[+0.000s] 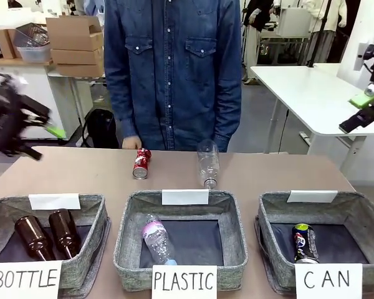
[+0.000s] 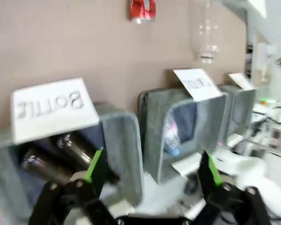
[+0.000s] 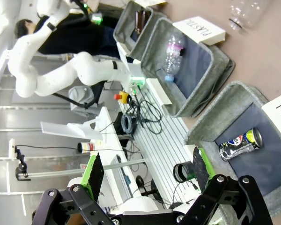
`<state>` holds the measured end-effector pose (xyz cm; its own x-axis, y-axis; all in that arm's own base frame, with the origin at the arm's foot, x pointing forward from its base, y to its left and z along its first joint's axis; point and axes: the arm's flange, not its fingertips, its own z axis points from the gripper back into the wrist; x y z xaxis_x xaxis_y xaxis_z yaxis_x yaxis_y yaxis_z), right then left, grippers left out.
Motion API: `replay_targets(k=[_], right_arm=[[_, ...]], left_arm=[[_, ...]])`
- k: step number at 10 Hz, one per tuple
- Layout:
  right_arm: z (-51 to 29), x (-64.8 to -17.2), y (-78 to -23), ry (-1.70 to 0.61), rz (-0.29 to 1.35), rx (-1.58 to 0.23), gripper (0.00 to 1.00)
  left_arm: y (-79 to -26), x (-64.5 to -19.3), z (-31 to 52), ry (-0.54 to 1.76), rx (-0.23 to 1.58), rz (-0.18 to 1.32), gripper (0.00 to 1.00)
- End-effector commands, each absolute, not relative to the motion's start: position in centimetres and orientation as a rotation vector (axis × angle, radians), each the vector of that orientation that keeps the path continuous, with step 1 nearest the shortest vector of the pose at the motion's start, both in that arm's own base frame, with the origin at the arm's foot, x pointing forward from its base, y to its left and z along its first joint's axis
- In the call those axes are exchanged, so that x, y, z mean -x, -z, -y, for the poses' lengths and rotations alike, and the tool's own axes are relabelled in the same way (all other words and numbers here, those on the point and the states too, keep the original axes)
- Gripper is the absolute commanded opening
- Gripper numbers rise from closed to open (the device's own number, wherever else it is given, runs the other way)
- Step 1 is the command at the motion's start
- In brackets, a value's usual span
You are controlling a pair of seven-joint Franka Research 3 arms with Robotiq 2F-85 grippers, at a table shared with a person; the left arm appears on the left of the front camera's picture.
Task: Sort the can waste into the basket.
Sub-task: Pick up the can waste from the table and place it in the right Fabric basket.
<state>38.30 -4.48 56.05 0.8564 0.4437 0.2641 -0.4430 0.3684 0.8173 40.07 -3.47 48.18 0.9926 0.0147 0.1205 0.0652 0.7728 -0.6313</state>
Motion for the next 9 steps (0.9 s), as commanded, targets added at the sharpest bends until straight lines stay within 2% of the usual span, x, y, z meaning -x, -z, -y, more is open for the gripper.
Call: replay_targets(k=[1,4,6,9], right_arm=[[4.6,-38.3,-56.0,-0.584,0.016,-1.040,1.00],[4.6,-38.3,-56.0,-0.584,0.016,-1.040,1.00],[4.6,-38.3,-56.0,-0.584,0.016,-1.040,1.00],[4.6,-38.3,-56.0,-0.584,0.016,-1.040,1.00]], left_arm=[[-45.2,-45.4,6.8,0.049,0.541,0.175,1.00],[-37.5,-52.1,15.4,0.231,0.341,0.355,1.00],[-35.3,-55.1,19.3,0.277,0.234,0.367,1.00],[-34.2,-57.0,22.3,0.273,0.168,0.328,1.00]])
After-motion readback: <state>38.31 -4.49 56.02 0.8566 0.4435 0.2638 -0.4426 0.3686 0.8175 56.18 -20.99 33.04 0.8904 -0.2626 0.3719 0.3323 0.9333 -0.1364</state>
